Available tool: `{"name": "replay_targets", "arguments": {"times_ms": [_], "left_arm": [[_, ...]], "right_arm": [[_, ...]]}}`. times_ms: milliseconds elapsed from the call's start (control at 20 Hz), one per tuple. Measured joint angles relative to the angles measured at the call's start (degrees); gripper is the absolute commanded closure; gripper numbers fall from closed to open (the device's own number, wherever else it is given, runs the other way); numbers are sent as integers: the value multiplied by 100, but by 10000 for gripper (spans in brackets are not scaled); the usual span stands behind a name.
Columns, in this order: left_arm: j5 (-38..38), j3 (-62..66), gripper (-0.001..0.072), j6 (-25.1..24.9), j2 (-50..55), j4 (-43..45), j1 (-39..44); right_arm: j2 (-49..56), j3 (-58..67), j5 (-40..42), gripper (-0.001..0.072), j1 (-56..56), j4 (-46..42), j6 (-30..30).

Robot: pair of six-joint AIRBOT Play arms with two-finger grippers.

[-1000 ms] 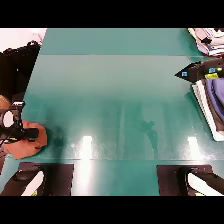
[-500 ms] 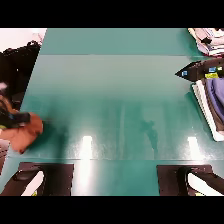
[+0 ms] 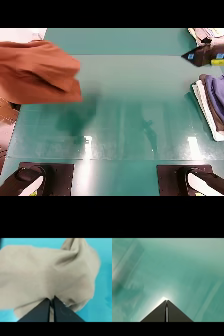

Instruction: Fold the shirts.

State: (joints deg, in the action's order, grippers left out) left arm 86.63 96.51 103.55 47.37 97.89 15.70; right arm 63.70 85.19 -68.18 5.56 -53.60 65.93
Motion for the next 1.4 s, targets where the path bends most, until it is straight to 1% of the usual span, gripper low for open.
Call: {"name": "replay_targets", "arguments": {"times_ms": [200,250,300,350,550,700,800,1000,1200,1400], "left_arm": [[-31,219,681,87,951,-76,1250],[-61,240,649,63,1255,-114,1541],[-96,258,398,-22,1598,-214,1829],[-184,275,163,-125,1919,-326,2072],[-538,295,161,-601,3130,-861,2723],[-693,302,161,-780,3515,-588,2601],[-697,299,162,-811,3630,-345,2205],[-791,4,161,-715,3724,-289,1025],[-1163,-879,161,-634,3762,-758,-125],[-1805,-1847,161,-614,3812,-1305,-885]], "right_arm": [[0,715,149,697,0,-17,0],[0,870,164,698,0,-20,0],[0,1012,166,697,0,-28,0],[0,1123,177,697,0,-33,0],[-2,1357,103,697,0,-37,0],[-2,1410,-44,697,0,-46,0],[-2,1425,-105,697,0,-48,0],[-2,1370,-168,697,0,-52,0],[-2,1051,-203,697,0,-52,2],[0,599,-223,697,0,-48,15]]}}
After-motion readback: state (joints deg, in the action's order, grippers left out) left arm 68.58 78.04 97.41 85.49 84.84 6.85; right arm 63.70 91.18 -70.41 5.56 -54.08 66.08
